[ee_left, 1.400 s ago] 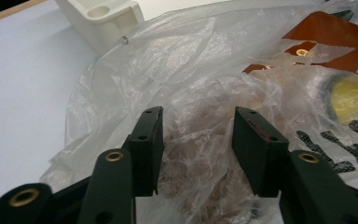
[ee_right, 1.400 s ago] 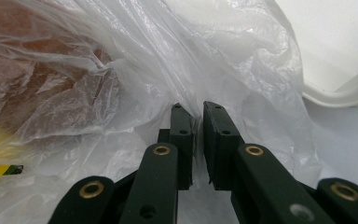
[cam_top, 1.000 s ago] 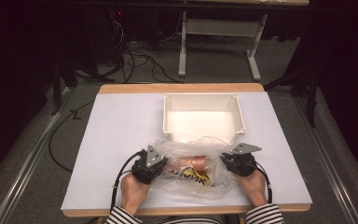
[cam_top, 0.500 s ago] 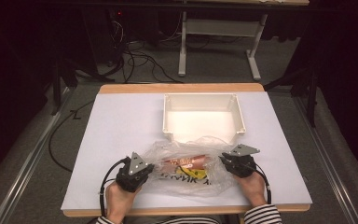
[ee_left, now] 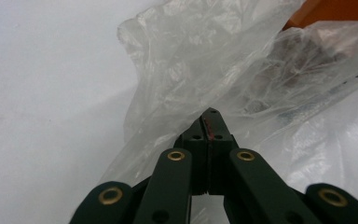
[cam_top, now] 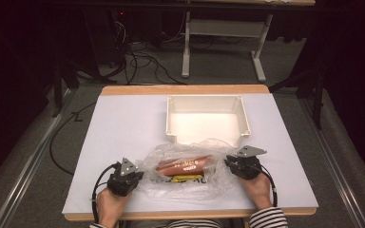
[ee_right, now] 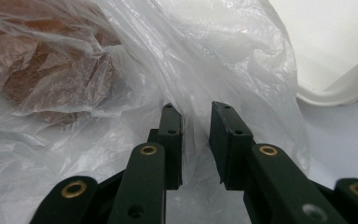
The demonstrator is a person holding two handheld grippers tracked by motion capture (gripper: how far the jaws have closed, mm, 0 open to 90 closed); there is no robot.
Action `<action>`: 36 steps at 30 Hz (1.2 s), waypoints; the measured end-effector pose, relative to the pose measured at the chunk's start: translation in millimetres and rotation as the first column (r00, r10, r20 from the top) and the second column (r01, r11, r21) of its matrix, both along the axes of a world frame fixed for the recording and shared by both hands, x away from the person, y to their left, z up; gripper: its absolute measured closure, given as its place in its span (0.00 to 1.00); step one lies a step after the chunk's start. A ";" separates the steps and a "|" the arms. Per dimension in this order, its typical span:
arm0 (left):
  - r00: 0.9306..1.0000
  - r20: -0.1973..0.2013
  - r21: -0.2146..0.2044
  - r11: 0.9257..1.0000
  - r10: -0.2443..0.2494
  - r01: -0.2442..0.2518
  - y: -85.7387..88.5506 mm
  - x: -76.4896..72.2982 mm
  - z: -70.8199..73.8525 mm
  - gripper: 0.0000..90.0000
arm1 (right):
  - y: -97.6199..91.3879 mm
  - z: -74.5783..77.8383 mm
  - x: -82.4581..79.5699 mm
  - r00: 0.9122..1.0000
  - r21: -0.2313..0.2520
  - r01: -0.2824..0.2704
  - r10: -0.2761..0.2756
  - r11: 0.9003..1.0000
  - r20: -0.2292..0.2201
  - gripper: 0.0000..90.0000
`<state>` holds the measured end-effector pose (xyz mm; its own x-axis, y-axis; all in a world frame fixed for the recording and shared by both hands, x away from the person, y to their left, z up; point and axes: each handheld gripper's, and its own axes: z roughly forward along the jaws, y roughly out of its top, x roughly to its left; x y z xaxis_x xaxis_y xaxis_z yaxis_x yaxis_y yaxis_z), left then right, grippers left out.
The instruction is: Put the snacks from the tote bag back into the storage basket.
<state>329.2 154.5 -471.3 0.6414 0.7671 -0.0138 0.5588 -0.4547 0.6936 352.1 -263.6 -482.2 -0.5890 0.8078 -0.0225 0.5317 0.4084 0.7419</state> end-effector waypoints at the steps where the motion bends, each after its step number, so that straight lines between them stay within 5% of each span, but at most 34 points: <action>1: 1.000 0.005 -0.006 1.000 0.005 -0.005 1.1 0.3 0.8 0.96 | -0.2 0.1 0.1 1.000 0.007 0.002 -0.002 1.000 -0.007 0.83; 5: 1.000 0.019 -0.064 0.998 0.004 -0.003 6.2 -6.8 6.3 0.88 | -0.5 0.0 0.4 1.000 0.011 0.001 0.000 1.000 -0.007 0.83; 12: 0.994 0.106 -0.110 0.994 -0.014 0.025 2.7 -23.6 40.0 0.68 | -0.7 0.0 0.6 1.000 0.009 0.001 -0.001 1.000 -0.006 0.82; 14: 0.987 0.160 -0.126 0.992 -0.009 0.029 -3.3 -25.6 53.8 0.60 | -0.8 0.0 0.6 1.000 0.009 0.000 0.000 1.000 -0.006 0.82; 19: 0.986 0.165 -0.146 0.989 -0.014 0.039 -13.5 -20.8 62.6 0.51 | -0.8 0.2 0.6 1.000 0.008 0.001 -0.001 1.000 -0.008 0.81; 27: 0.982 0.182 -0.118 0.990 -0.055 0.077 -45.9 -9.4 72.6 0.51 | -0.8 0.0 0.5 1.000 0.008 0.004 -0.004 1.000 -0.005 0.81; 30: 0.990 0.134 -0.074 0.996 -0.042 0.053 -64.7 7.6 66.9 0.50 | -0.8 0.0 0.5 1.000 0.010 0.004 -0.004 1.000 -0.005 0.80; 36: 0.996 0.088 0.021 1.000 -0.009 0.007 -73.6 17.2 53.3 0.48 | -0.8 0.0 0.4 1.000 0.009 0.001 -0.001 1.000 -0.005 0.78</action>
